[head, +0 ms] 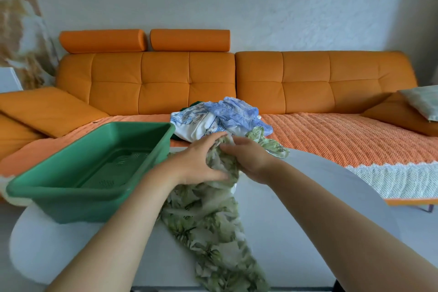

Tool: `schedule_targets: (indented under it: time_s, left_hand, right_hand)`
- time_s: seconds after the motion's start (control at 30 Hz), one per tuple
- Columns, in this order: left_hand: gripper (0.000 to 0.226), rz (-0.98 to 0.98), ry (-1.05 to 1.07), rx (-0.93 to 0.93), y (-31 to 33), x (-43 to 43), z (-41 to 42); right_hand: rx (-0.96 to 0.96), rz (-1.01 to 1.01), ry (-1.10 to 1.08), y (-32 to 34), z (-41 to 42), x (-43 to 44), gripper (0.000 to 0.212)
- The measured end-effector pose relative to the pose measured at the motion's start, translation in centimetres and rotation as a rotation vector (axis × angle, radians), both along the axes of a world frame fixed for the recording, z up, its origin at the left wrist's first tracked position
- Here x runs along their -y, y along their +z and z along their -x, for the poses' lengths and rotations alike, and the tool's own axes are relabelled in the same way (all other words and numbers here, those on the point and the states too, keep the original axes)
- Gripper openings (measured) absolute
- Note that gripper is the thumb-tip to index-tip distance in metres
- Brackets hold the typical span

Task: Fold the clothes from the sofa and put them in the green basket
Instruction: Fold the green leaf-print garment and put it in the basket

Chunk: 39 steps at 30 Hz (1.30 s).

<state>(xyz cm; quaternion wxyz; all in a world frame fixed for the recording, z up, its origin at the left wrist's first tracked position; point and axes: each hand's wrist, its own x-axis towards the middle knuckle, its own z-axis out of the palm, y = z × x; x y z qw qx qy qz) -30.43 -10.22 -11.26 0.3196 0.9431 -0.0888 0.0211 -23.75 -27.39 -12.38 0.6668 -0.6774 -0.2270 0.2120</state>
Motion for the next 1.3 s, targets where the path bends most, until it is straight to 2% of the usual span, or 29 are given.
schedule_targets:
  time_s: [0.07,0.1,0.17,0.27,0.37,0.4,0.43,0.5,0.57,0.6,0.63,0.67,0.7,0.73,0.77,0.8,0.87,0.93,1.03,1.1,1.13,1.2,1.27,1.3]
  left_hand:
    - [0.070,-0.088,0.119,0.197,-0.3,0.0,-0.1]
    - [0.059,-0.159,0.206,0.275,-0.3,-0.4,-0.2]
    - [0.057,-0.224,0.356,0.352,0.0,-1.4,-0.1]
    - [0.048,-0.322,0.515,0.363,1.0,-3.7,0.4]
    - [0.028,-0.598,0.590,0.270,1.4,-5.4,1.2]
    - [0.031,-0.662,0.550,0.258,1.2,-5.6,1.3]
    - [0.039,-0.645,0.471,0.267,1.0,-5.5,1.5]
    - [0.052,-0.399,0.264,0.203,0.6,-4.4,2.2]
    - [0.041,-0.186,0.145,0.009,-0.3,-3.4,2.4]
    - [0.035,-0.227,0.139,-0.084,-0.9,-3.0,2.4]
    - [0.050,-0.349,0.128,-0.139,-1.4,-3.0,2.4]
    - [0.075,-0.475,0.117,-0.163,-2.1,-3.2,2.4]
    - [0.093,-0.559,0.107,-0.182,-2.8,-3.4,2.2]
    - [0.100,-0.570,0.101,-0.191,-3.2,-3.6,2.0]
    - [0.098,-0.534,0.112,-0.204,-3.4,-3.7,1.8]
    - [0.089,-0.495,0.120,-0.206,-3.8,-3.7,1.4]
    - [0.066,-0.439,0.107,-0.170,-4.4,-3.6,0.7]
    - [0.055,-0.353,0.102,-0.060,-4.5,-2.7,0.0]
    - [0.054,-0.194,0.086,0.147,-4.4,-0.6,-1.4]
    - [0.064,-0.126,0.121,0.243,-4.1,0.7,-2.2]
    - [0.070,-0.109,0.139,0.269,-4.0,1.1,-2.4]
    - [0.081,-0.134,0.156,0.236,-3.7,1.5,-2.4]
    - [0.082,-0.269,0.137,0.062,-3.4,1.2,-2.2]
    - [0.080,-0.350,0.124,-0.051,-3.4,1.0,-2.0]
  right_hand:
    - [-0.058,-0.117,0.082,0.4,0.2,-0.4,0.022]
    - [-0.065,-0.117,0.111,0.4,0.2,-0.4,0.021]
    - [-0.040,-0.030,0.059,0.0,-0.2,-0.2,0.024]
    - [0.068,0.272,-0.088,-1.0,-0.9,0.3,0.032]
    - [0.196,0.633,0.020,-2.8,-0.8,0.9,0.036]
    - [0.256,0.721,0.048,-3.5,-0.7,0.8,0.040]
    - [0.313,0.786,0.049,-4.2,-0.6,0.7,0.051]
    - [0.325,0.784,0.018,-5.3,-0.4,-0.1,0.090]
    - [0.199,0.664,0.014,-5.8,-0.4,-1.2,0.109]
    - [0.157,0.631,0.005,-5.8,-0.5,-1.6,0.110]
    - [0.145,0.628,-0.012,-5.9,-0.6,-1.9,0.106]
    - [0.158,0.651,-0.030,-5.8,-0.8,-2.0,0.095]
    - [0.193,0.684,-0.049,-5.6,-1.0,-2.0,0.074]
    - [0.229,0.717,-0.076,-5.4,-1.1,-1.8,0.050]
    - [0.247,0.725,-0.117,-5.2,-1.4,-1.5,0.032]
    - [0.243,0.708,-0.174,-4.9,-1.7,-0.9,0.024]
    - [0.213,0.621,-0.324,-4.0,-2.5,0.5,0.019]
    - [0.300,0.558,-0.518,-3.2,-3.3,2.4,0.016]
    - [0.502,0.436,-0.768,-2.2,-4.2,5.3,0.016]
    - [0.546,0.361,-0.816,-2.0,-4.7,6.8,0.017]
    - [0.521,0.359,-0.799,-2.0,-4.9,7.4,0.026]
    - [0.440,0.500,-0.679,-2.8,-4.9,8.0,0.064]
    - [0.416,0.694,-0.500,-4.0,-4.1,8.1,0.089]
    - [0.451,0.759,-0.433,-4.4,-3.6,8.0,0.091]
